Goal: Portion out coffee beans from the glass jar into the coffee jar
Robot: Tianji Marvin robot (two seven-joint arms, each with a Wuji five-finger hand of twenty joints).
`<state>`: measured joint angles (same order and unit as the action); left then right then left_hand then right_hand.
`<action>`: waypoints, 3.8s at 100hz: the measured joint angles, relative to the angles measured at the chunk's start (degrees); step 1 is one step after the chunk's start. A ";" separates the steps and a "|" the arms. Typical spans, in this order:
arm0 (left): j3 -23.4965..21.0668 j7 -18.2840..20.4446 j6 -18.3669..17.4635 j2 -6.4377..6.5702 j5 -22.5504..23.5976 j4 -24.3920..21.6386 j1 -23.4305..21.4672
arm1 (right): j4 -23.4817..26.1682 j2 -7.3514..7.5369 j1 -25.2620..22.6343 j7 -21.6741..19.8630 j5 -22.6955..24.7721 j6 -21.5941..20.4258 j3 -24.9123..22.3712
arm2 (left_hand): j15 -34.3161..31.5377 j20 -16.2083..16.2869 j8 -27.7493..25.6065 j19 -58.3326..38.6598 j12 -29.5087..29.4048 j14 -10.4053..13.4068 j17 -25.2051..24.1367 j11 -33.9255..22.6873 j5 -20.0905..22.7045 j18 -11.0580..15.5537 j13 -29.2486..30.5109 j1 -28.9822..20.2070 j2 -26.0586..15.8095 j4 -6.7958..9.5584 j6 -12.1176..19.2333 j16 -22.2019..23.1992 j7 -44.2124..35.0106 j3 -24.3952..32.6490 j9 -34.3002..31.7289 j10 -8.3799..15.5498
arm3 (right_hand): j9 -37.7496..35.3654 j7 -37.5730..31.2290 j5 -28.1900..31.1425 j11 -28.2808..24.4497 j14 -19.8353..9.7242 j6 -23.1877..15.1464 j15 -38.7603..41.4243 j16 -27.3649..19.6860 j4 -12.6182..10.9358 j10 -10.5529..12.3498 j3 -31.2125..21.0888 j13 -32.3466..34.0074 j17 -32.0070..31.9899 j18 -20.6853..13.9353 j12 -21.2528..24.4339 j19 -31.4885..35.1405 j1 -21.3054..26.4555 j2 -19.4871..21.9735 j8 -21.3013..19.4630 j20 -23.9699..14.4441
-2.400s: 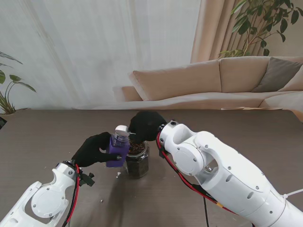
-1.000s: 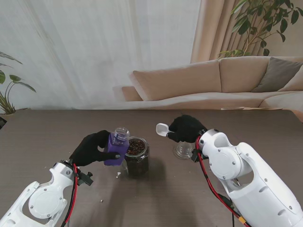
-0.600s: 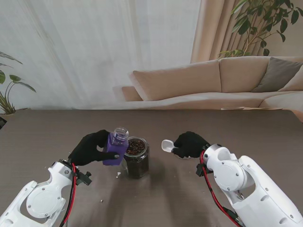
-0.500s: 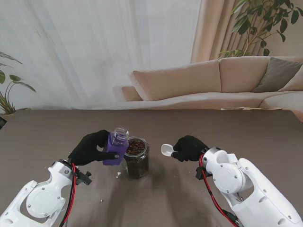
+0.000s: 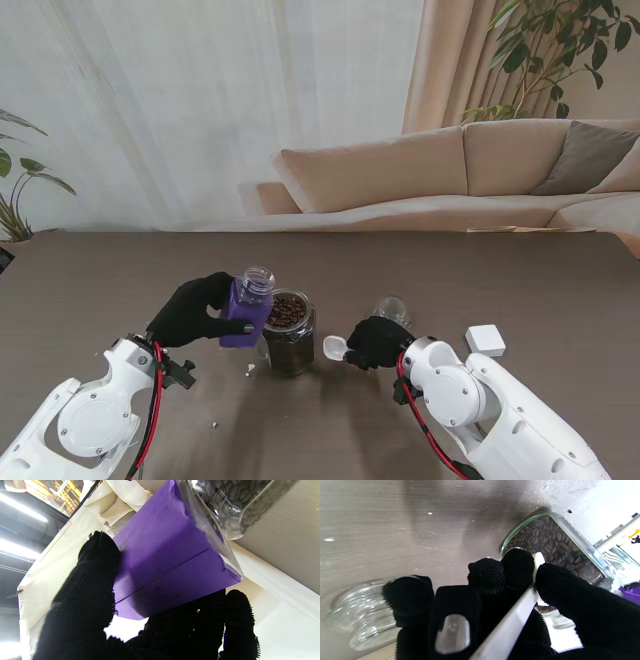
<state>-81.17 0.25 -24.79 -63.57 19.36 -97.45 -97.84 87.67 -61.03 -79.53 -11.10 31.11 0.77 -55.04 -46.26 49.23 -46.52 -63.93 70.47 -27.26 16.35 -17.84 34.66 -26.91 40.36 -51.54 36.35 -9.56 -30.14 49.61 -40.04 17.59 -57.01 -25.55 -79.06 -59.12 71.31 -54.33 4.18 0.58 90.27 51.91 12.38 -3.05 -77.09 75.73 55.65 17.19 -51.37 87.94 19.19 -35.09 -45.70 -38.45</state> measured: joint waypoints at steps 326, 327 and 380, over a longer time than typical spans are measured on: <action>0.37 0.08 1.87 -0.01 0.24 -2.20 -0.74 | -1.93 3.36 4.14 -3.94 23.62 -9.74 6.08 | 0.01 0.00 0.00 0.00 0.00 -0.01 0.00 0.00 0.00 0.00 0.00 0.00 0.00 0.00 0.00 0.00 0.00 0.00 0.00 0.00 | 11.32 14.24 -31.37 16.97 -1.56 -4.71 -40.69 -14.45 -1.29 3.17 10.51 -4.62 -2.20 -6.38 15.19 -11.93 2.15 7.25 40.54 1.37; 0.38 0.09 1.88 -0.01 0.24 -2.20 -0.74 | -1.96 3.36 4.14 -3.83 23.68 -9.76 6.10 | 0.01 0.00 0.00 0.00 0.00 -0.01 0.00 0.00 0.00 0.00 0.00 0.00 0.00 0.00 0.00 0.00 0.00 0.00 0.00 0.00 | 11.32 14.20 -31.36 17.01 -1.57 -4.78 -40.75 -14.45 -1.37 3.17 10.80 -4.62 -2.20 -6.38 15.20 -11.93 1.41 7.26 40.31 1.37; 0.91 0.11 2.08 -0.01 0.17 -2.07 -0.39 | 5.14 2.29 -3.91 -2.32 26.84 -6.25 -5.12 | 0.02 0.00 0.00 0.00 0.00 0.00 0.00 0.00 0.00 -0.01 0.00 0.00 0.00 0.00 0.00 0.00 0.00 0.00 0.00 0.00 | 23.66 20.12 -35.51 14.64 -1.57 -9.56 -40.09 -13.81 -5.75 2.62 21.55 -7.14 -2.20 -6.38 15.32 -11.93 -5.05 6.55 31.66 1.39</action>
<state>-80.26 0.36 -22.71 -63.58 19.54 -99.52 -98.23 92.82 -58.74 -83.44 -13.42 57.94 -5.48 -60.16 -46.24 49.23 -46.52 -63.93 70.47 -27.27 16.35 -17.84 34.66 -26.92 40.36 -51.54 36.35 -9.56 -30.14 49.61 -40.04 17.59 -57.01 -25.55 -55.40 -39.00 35.81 -39.69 2.61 -8.98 50.17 38.09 6.62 -0.43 -55.54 68.59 53.45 10.81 -36.05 76.00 14.14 -28.54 -14.04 -37.06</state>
